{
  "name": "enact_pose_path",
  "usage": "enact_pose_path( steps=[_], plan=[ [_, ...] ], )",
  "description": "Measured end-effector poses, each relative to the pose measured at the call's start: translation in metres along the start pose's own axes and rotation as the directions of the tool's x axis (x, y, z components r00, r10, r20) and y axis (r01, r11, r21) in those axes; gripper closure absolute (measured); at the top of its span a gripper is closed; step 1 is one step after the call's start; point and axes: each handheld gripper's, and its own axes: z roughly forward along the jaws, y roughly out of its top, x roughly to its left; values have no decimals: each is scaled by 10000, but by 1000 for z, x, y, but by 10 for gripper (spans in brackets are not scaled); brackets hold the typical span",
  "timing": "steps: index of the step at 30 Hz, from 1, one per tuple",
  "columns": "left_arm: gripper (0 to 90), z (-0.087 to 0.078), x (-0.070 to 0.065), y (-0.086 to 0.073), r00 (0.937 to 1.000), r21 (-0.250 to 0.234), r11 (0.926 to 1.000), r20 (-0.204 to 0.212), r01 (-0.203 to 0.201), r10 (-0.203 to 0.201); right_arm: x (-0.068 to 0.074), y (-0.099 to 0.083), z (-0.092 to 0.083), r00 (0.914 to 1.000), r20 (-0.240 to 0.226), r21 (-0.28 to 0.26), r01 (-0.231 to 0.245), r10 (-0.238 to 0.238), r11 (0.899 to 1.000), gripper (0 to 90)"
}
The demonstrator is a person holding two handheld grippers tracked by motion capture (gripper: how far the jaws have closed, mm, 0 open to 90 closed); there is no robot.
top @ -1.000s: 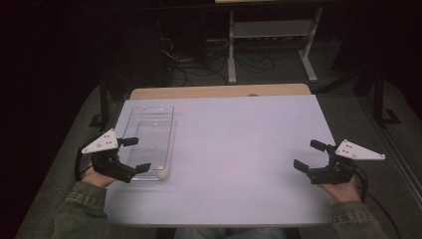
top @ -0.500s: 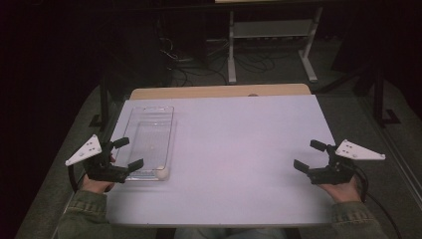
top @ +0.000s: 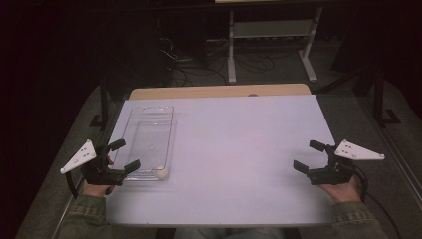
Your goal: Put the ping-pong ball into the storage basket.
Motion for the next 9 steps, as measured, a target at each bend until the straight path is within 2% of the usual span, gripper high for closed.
enact_pose_path(
  steps=[6,9],
  plan=[
    [0,-1,-1,-4,9990,180,9998,-422,-118,125,0,0,0,10000,-15,12,39,-39,10000,0],
    [0,-2,-1,-5,9988,158,9998,-485,-75,83,0,0,1,10000,-14,21,31,-31,10000,0]
  ],
)
